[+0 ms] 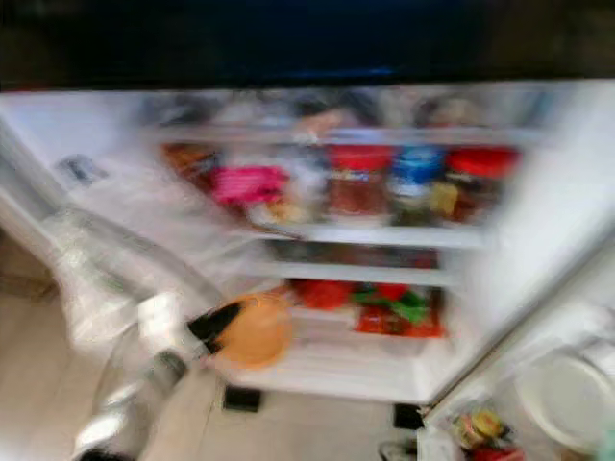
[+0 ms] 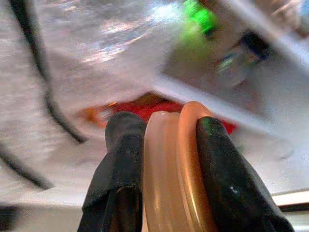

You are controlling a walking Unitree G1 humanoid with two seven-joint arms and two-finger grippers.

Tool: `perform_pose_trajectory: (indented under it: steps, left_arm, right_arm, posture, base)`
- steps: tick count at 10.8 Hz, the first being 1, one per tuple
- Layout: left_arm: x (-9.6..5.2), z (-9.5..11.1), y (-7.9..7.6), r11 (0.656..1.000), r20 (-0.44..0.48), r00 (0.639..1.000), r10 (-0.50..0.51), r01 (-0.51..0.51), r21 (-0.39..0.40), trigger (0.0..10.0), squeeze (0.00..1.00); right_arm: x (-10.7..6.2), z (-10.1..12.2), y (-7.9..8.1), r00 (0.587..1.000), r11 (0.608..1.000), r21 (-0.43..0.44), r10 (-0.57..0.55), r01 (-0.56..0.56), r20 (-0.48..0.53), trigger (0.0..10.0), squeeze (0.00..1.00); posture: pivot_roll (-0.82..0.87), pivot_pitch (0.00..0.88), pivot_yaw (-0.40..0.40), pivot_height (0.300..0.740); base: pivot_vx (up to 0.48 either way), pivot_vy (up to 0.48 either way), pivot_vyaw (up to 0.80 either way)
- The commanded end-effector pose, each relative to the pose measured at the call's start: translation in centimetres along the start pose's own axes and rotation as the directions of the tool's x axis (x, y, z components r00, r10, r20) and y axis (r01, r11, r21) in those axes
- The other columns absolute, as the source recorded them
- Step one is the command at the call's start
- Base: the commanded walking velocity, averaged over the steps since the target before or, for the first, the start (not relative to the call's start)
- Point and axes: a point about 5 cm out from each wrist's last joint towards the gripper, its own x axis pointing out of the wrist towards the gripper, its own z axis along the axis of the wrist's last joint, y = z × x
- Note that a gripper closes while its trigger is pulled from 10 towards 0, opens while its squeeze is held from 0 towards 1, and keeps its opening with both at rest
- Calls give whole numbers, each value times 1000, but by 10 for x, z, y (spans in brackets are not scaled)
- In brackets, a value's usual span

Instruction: Restocking fridge

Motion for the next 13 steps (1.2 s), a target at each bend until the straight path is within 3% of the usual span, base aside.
perform_pose_trajectory:
  steps: [1, 5, 8, 13]
  left_arm:
    - [10, 3, -17, 998, 14, 998, -62, 62, 6, 10000, 0]
    - [11, 2, -18, 997, 7, 997, -72, 72, 9, 10000, 0]
    - [11, 0, -19, 997, -3, 997, -72, 72, 15, 10000, 0]
    - [4, -13, -12, 997, -36, 998, -51, 49, -57, 10000, 0]
  right_arm:
    - [-4, -19, -9, 998, 1000, -3, -27, 26, -60, 10000, 0]
    - [-3, -16, -5, 998, 1000, -13, -22, 22, -57, 10000, 0]
    - [-3, -17, -6, 998, 1000, -14, -19, 19, -56, 10000, 0]
    - [-4, -18, -10, 999, 1000, -3, -13, 13, -45, 10000, 0]
  posture:
    - [-19, 143, 71, 740]
    - [-18, 141, 71, 740]
    - [-17, 139, 71, 740]
    - [-17, 144, 70, 740]
  base:
    - [285, 0, -781]
    - [286, 0, -542]
    - [275, 0, 0]
    - [0, 0, 0]
